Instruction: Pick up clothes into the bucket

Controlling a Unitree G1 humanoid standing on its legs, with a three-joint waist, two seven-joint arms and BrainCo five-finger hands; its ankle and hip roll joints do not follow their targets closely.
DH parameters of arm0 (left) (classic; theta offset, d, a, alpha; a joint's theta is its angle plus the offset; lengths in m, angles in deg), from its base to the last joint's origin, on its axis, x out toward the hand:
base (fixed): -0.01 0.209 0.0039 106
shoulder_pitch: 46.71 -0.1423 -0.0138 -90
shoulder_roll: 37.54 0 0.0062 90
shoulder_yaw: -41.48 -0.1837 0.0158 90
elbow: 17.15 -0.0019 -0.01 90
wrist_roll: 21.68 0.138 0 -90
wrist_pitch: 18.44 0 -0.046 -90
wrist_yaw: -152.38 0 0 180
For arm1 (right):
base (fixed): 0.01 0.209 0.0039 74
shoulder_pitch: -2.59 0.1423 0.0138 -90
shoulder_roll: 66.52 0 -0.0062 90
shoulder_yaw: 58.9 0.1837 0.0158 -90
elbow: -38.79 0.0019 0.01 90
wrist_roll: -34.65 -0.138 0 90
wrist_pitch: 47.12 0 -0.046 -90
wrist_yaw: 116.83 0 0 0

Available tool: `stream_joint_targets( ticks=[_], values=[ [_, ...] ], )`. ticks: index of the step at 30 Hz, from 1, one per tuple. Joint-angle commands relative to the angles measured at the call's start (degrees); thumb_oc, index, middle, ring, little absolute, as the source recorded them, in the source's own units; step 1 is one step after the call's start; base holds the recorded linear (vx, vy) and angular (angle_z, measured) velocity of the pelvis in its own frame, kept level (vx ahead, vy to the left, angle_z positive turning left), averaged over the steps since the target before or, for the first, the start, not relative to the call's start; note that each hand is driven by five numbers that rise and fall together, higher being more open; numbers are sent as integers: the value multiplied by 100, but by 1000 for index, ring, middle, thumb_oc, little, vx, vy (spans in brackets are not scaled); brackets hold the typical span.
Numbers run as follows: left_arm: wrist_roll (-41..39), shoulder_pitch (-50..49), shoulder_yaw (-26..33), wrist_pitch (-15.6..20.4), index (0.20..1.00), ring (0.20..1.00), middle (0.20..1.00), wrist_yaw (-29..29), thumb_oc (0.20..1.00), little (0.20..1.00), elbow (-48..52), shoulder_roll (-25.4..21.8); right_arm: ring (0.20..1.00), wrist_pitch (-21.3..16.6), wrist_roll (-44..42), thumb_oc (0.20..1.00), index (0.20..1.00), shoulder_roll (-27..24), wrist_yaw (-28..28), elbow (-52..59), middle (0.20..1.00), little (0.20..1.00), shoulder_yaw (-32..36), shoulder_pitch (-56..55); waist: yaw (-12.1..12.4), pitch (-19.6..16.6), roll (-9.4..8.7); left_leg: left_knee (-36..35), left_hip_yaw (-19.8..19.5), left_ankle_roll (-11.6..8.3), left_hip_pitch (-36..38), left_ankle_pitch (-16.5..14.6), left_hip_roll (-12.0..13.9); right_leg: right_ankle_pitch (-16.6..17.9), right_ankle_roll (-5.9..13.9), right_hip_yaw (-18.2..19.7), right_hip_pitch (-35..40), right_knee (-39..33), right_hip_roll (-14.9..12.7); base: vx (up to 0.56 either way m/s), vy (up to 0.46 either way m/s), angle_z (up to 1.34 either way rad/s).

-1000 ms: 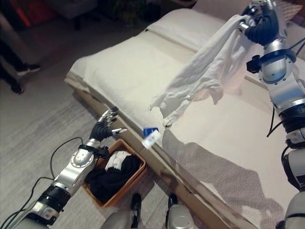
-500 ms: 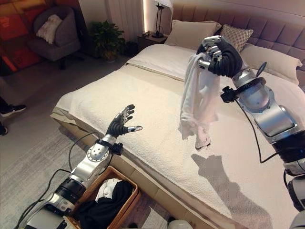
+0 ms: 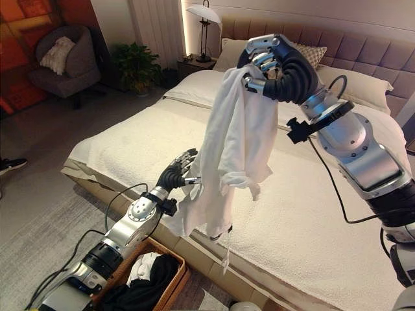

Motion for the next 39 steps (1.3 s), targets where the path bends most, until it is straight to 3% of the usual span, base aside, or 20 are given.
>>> stream_joint_targets(
  ticks=[1, 2, 10, 16, 22, 23, 24, 25, 34, 35, 38, 39],
  values=[
    [-704, 494, -373, 106, 1000, 1000, 1000, 399, 1000, 1000, 157, -185, 200, -266, -498, 200, 200, 85, 70, 58, 200, 200, -46, 251, 136, -390, -223, 565, -119, -197, -205, -614, 93, -33, 350, -181, -142, 317, -362, 0, 0, 0],
    [-1401, 639, -698, -25, 1000, 1000, 1000, 741, 1000, 1000, 339, -302, 200, -236, -564, 200, 200, 95, 160, 146, 200, 200, -238, 383, 120, -400, -211, 554, -126, -208, -202, -604, 94, -23, 349, -179, -129, 288, -357, 0, 0, 0],
    [-2771, 1231, -1800, -527, 1000, 1000, 1000, 1530, 1000, 1000, 1057, -975, 200, -219, -993, 200, 200, 120, 473, 324, 200, 200, -813, 596, 90, -402, -174, 530, -115, -237, -227, -546, 111, 55, 363, -201, -123, 183, -358, 0, 0, 0],
    [-2845, 1466, -2110, -608, 1000, 1000, 1000, 1610, 1000, 1000, 941, -865, 200, -186, -1259, 200, 200, 196, 660, 493, 200, 200, -1012, 611, 79, -378, -176, 532, -143, -246, -233, -529, 91, 61, 362, -232, -112, 187, -370, 0, 0, 0],
    [-3080, 1250, -2015, -669, 1000, 1000, 1000, 1452, 1000, 1000, 531, -283, 200, -178, -1541, 200, 200, 442, 724, 629, 200, 200, -942, 435, 61, -370, -193, 538, -177, -239, -246, -523, 77, 45, 351, -270, -97, 216, -383, 0, 0, 0],
    [-3193, 1189, -1978, -712, 514, 514, 514, 1462, 514, 514, 519, -214, 200, -174, -1529, 200, 200, 465, 730, 651, 200, 200, -923, 413, 60, -372, -198, 541, -182, -235, -248, -526, 75, 40, 351, -274, -98, 220, -383, 0, 0, 0],
    [-3304, 1090, -1920, -751, 269, 269, 269, 1486, 269, 269, 513, -143, 200, -162, -1554, 200, 200, 509, 743, 652, 200, 200, -864, 333, 60, -371, -199, 542, -187, -232, -247, -528, 74, 35, 349, -274, -94, 220, -383, 0, 0, 0],
    [-3363, 1003, -1886, -785, 200, 200, 200, 1511, 200, 200, 530, -96, 200, -153, -1534, 200, 200, 533, 741, 670, 200, 200, -825, 282, 60, -379, -202, 541, -192, -231, -248, -530, 75, 32, 348, -275, -95, 222, -383, 0, 0, 0],
    [-4000, 14, -1405, -1137, 200, 200, 200, 1813, 200, 200, 715, -18, 200, -54, -1327, 200, 200, 653, 735, 539, 200, 200, -268, -354, 107, -403, -213, 567, -223, -205, -223, -570, 64, -19, 327, -303, -54, 241, -399, 0, 0, 0],
    [-4031, -107, -1323, -1140, 200, 200, 200, 1836, 200, 200, 744, -45, 369, -46, -1299, 369, 369, 659, 716, 535, 369, 369, -138, -491, 118, -412, -219, 573, -232, -202, -225, -576, 62, -26, 325, -308, -53, 245, -402, 0, 0, 0],
    [-4144, -550, -1013, -1174, 200, 200, 200, 1867, 200, 200, 835, -99, 526, -51, -1246, 526, 526, 817, 631, 443, 526, 526, 307, -943, 159, -398, -210, 584, -254, -193, -231, -582, 55, -32, 321, -337, -45, 258, -410, -1, -4, 4],
    [-4196, -754, -880, -1230, 200, 200, 200, 1901, 200, 200, 875, -128, 677, -52, -1237, 677, 677, 901, 596, 382, 677, 677, 500, -1151, 179, -399, -214, 598, -273, -187, -238, -587, 49, -37, 318, -344, -40, 255, -417, 0, -5, 3]
  ],
)
